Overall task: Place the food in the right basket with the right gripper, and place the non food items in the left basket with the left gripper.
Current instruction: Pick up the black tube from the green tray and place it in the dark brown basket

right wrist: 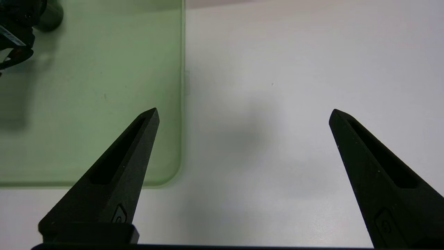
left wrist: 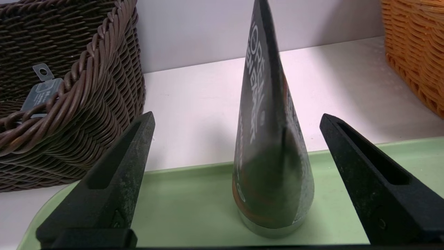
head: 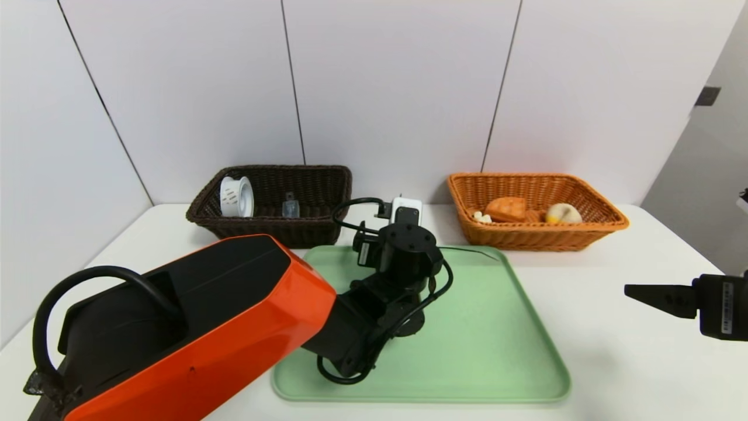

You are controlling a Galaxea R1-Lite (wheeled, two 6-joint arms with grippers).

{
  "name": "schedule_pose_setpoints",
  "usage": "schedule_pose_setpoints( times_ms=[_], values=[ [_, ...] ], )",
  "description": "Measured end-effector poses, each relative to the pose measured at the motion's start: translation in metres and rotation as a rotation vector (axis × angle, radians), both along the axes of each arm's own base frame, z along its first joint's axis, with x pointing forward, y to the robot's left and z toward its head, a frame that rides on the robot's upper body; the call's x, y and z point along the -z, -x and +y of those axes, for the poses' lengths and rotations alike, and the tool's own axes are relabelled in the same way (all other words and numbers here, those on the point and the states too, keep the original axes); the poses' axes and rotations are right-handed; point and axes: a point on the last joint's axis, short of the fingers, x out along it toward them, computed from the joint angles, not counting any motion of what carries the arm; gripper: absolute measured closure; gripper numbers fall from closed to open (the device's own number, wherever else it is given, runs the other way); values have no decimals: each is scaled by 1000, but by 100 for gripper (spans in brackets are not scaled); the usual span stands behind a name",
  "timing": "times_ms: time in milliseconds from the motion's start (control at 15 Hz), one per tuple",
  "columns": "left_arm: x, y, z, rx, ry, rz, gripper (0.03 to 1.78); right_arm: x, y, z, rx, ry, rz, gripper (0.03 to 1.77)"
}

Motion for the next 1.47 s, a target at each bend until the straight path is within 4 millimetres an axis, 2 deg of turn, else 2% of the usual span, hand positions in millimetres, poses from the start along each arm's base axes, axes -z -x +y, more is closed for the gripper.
schedule_pose_setpoints(
  times_ms=[267, 533, 733, 800, 867, 1267, 1467],
  values=[
    [3, -2, -1, -4, -4, 2, 12, -1, 4, -1, -10, 12, -10, 10],
    [5, -7, 0, -12, -12, -2, 73, -2, 7, -1, -13, 13, -20, 10],
    [5, -9, 0, -16, -10, -4, 104, -2, 8, -2, -16, 15, -24, 10],
    [5, -10, 1, -18, -9, -5, 130, -2, 9, -2, -16, 15, -24, 10],
    [5, -11, 1, -19, -7, -6, 143, -2, 9, -2, -16, 15, -24, 10],
    [2, -11, 1, -19, -8, -7, 143, -2, 9, -2, -16, 16, -23, 10],
    [-8, -10, 0, -12, -7, -12, 143, 0, 9, -2, -15, 18, -16, 10]
  ],
)
